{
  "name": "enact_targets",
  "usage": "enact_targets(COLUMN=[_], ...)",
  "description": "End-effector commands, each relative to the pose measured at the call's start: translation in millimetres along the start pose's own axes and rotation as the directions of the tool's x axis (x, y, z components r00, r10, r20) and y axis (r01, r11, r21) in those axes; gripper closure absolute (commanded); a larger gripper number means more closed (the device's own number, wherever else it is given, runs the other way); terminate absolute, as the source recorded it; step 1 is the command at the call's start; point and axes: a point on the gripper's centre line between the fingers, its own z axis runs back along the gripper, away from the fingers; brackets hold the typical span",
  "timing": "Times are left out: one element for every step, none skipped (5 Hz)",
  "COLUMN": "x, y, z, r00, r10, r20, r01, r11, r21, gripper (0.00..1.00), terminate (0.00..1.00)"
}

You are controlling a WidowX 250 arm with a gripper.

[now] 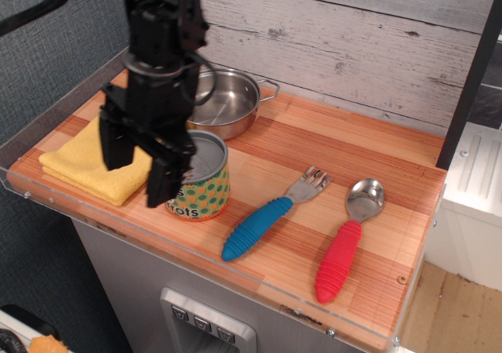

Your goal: PICK UP THE BOX AND PUT ON THE ANOTHER SIDE OF THE TABLE

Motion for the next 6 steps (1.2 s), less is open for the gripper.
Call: enact_targets(x=[16.7,28.4,42.3,54.2,65.5,72.6], y=[9.7,7.0,4.3,3.0,0.4,-0.5], z=[-3.5,-6.4,-4.3,0.4,2.1,4.3], r00=[0.985,0.981,0.977,0.977,0.975,0.973], r10=[-0.120,-0.130,-0.135,-0.117,-0.134,-0.133], r20=[0.123,0.145,0.165,0.177,0.177,0.187], r01=[0.121,0.132,0.139,0.124,0.141,0.142], r11=[0.993,0.991,0.990,0.992,0.989,0.989], r21=[0.001,-0.004,-0.012,-0.029,-0.030,-0.034], gripper=[0.00,0.00,0.00,0.00,0.00,0.00], terminate=[0.00,0.00,0.00,0.00,0.00,0.00])
